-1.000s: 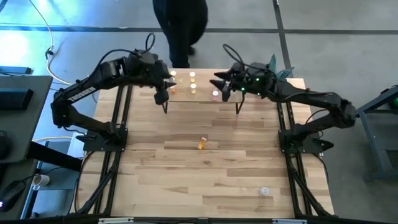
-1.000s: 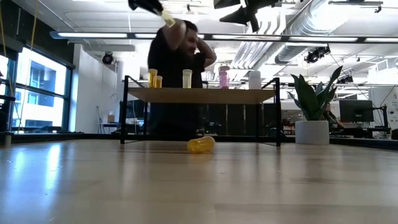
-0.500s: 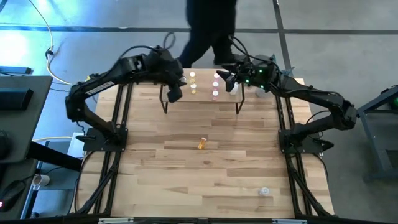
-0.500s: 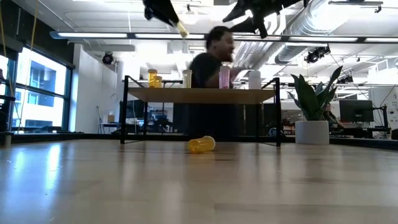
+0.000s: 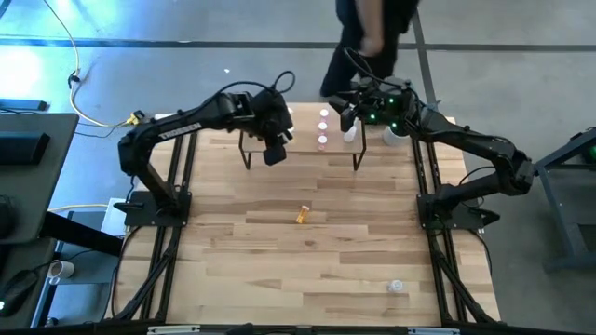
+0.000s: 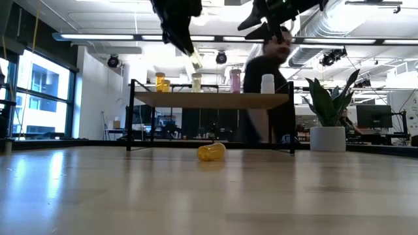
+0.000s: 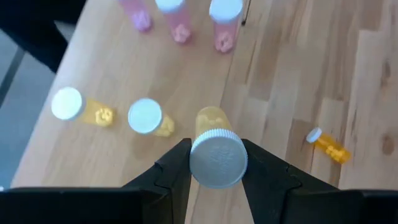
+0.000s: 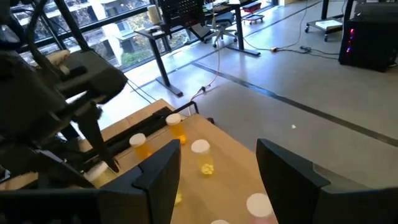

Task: Pick and place medicine bottles onto shelf by color
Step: Put the yellow pill bottle on the shelf aligned with other yellow pill bottles

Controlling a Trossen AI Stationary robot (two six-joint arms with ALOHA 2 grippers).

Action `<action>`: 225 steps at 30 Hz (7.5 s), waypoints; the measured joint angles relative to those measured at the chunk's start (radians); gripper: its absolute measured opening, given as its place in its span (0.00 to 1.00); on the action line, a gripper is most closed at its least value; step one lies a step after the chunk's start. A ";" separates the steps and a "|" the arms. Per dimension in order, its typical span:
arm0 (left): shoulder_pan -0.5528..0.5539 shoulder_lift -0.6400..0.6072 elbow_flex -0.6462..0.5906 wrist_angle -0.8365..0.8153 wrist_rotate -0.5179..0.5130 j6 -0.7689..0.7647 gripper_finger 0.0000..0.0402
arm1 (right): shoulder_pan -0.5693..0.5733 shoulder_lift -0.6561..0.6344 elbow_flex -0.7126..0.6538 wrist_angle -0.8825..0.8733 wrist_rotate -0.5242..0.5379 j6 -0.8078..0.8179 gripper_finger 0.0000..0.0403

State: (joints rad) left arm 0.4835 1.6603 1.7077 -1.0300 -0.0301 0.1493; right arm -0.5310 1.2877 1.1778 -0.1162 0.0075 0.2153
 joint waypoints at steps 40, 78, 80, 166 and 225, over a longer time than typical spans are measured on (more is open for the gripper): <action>0.022 0.099 0.000 -0.005 -0.129 -0.015 0.29 | -0.021 0.000 0.000 0.000 0.000 -0.018 0.50; 0.021 0.103 0.262 -0.230 -0.113 0.027 0.29 | -0.021 0.001 0.000 -0.019 0.000 -0.015 0.50; 0.017 0.110 0.264 -0.232 -0.111 0.024 0.29 | -0.021 0.001 0.000 -0.024 0.000 -0.015 0.50; 0.033 0.278 0.262 -0.257 -0.007 0.072 0.29 | -0.018 0.001 0.000 -0.129 -0.001 -0.015 0.50; 0.033 0.278 0.262 -0.192 -0.064 0.087 0.37 | -0.018 0.001 0.000 -0.128 -0.001 -0.003 0.50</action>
State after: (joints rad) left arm 0.5163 1.9381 1.9697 -1.2223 -0.0937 0.2359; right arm -0.5490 1.2884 1.1774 -0.2443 0.0063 0.2119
